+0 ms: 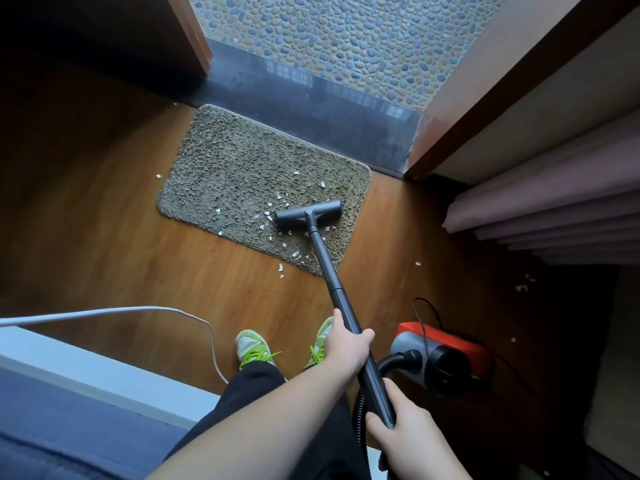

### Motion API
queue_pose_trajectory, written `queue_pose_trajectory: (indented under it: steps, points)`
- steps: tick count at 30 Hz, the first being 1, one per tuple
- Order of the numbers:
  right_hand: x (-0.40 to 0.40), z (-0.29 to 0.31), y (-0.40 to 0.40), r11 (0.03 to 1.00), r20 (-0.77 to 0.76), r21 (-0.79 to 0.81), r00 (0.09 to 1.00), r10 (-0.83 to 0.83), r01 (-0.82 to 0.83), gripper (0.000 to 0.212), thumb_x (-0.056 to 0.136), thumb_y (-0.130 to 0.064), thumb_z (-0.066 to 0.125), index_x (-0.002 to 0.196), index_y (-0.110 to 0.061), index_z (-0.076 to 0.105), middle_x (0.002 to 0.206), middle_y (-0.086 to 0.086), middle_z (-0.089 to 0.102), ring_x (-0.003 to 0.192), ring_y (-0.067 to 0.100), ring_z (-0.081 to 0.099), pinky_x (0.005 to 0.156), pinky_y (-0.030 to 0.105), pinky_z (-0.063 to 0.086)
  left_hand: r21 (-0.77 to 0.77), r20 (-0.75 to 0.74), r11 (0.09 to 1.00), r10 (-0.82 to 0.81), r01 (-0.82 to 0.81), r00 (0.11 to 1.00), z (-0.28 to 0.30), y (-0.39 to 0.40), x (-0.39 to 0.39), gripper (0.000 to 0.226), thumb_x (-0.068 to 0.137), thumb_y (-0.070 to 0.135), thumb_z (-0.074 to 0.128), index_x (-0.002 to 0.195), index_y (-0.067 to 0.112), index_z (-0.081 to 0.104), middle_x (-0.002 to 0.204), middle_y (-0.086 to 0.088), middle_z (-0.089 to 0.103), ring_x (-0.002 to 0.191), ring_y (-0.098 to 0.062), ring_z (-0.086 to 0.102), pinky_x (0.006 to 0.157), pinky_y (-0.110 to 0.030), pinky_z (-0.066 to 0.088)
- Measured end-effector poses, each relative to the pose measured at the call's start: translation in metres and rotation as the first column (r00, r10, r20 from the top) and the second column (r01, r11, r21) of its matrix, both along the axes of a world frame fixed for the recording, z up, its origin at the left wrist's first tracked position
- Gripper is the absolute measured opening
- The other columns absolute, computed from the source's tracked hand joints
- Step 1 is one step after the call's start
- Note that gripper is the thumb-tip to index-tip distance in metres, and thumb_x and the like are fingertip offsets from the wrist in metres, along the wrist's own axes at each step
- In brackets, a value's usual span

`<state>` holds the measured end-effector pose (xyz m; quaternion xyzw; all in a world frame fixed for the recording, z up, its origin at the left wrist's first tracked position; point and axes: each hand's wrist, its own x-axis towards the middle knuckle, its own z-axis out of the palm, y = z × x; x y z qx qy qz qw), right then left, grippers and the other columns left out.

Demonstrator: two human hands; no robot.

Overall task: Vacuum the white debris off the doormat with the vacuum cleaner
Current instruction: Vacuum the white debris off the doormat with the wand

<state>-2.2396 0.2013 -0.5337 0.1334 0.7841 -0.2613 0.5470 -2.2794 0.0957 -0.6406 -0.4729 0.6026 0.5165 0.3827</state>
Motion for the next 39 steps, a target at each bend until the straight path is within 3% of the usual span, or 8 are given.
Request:
queue_pose_trajectory:
  steps: [8,13,18,25,29,32,36,39]
  points:
    - [-0.035,-0.018,-0.025,0.999,-0.137,0.013,0.989,0.05,-0.049,0.024,0.088,-0.032,0.054,0.111,-0.026,0.05,0.085,-0.001,0.064,0.076,0.022,0.064,0.07,0.031,0.05,-0.043,-0.047,0.999,0.002,-0.004,0.999,-0.016,-0.026,-0.042,0.083,0.088,0.031,0.062,0.157,0.028,0.015,0.143,-0.008,0.05,0.118,-0.029,0.057,0.098,-0.034,0.047]
    - [-0.061,-0.031,-0.042,0.996,-0.163,0.02,0.983,0.09,-0.088,0.014,0.086,-0.034,0.054,0.097,-0.027,0.047,0.079,-0.002,0.059,0.071,0.021,0.06,0.056,0.027,0.043,-0.044,-0.07,0.998,0.04,-0.043,0.997,-0.023,-0.041,-0.068,0.086,0.083,0.032,0.064,0.156,0.028,0.018,0.138,-0.01,0.053,0.112,-0.031,0.06,0.097,-0.041,0.051]
    - [-0.083,-0.038,-0.055,0.998,-0.157,0.002,0.985,0.066,-0.067,0.015,0.083,-0.033,0.051,0.094,-0.024,0.047,0.085,0.005,0.064,0.073,0.029,0.067,0.068,0.037,0.057,-0.025,-0.075,0.995,0.098,-0.1,0.992,-0.049,-0.05,-0.089,0.101,0.061,0.041,0.061,0.153,0.036,0.019,0.127,-0.012,0.058,0.101,-0.038,0.067,0.085,-0.05,0.058]
    - [-0.104,-0.04,-0.073,0.999,-0.154,-0.007,0.987,0.048,-0.05,0.015,0.082,-0.031,0.05,0.091,-0.02,0.045,0.086,0.012,0.067,0.07,0.033,0.067,0.065,0.039,0.059,-0.033,-0.107,0.993,0.113,-0.117,0.988,-0.042,-0.065,-0.111,0.096,0.06,0.039,0.059,0.15,0.033,0.025,0.122,-0.013,0.056,0.1,-0.039,0.065,0.083,-0.05,0.058]
    - [-0.109,-0.04,-0.078,0.998,-0.164,0.0,0.985,0.056,-0.056,0.017,0.082,-0.031,0.05,0.093,-0.02,0.046,0.088,0.012,0.066,0.074,0.035,0.067,0.072,0.045,0.059,-0.057,-0.123,0.993,0.097,-0.105,0.988,-0.038,-0.07,-0.117,0.079,0.063,0.036,0.06,0.139,0.026,0.037,0.113,-0.014,0.059,0.094,-0.039,0.066,0.079,-0.05,0.06]
    - [-0.113,-0.039,-0.081,0.999,-0.158,-0.003,0.986,0.049,-0.05,0.015,0.083,-0.029,0.05,0.094,-0.019,0.047,0.088,0.011,0.065,0.068,0.03,0.068,0.068,0.041,0.06,-0.059,-0.118,0.992,0.107,-0.115,0.987,-0.037,-0.072,-0.12,0.078,0.071,0.033,0.064,0.143,0.027,0.035,0.114,-0.014,0.058,0.094,-0.037,0.066,0.078,-0.049,0.06]
    - [-0.115,-0.039,-0.086,0.999,-0.153,-0.021,0.987,0.04,-0.044,0.013,0.088,-0.026,0.049,0.095,-0.016,0.045,0.087,0.007,0.061,0.044,0.014,0.061,0.045,0.024,0.047,-0.076,-0.124,0.991,0.103,-0.113,0.987,-0.037,-0.077,-0.121,0.076,0.081,0.029,0.065,0.149,0.026,0.03,0.122,-0.012,0.054,0.1,-0.033,0.062,0.082,-0.046,0.059]
    - [-0.112,-0.04,-0.087,0.998,-0.141,-0.026,0.989,0.046,-0.05,0.015,0.089,-0.025,0.048,0.1,-0.015,0.046,0.089,0.006,0.06,0.046,0.013,0.061,0.043,0.021,0.044,-0.076,-0.129,0.99,0.107,-0.117,0.986,-0.039,-0.077,-0.119,0.082,0.08,0.029,0.066,0.152,0.027,0.026,0.124,-0.01,0.053,0.099,-0.033,0.063,0.08,-0.046,0.059]
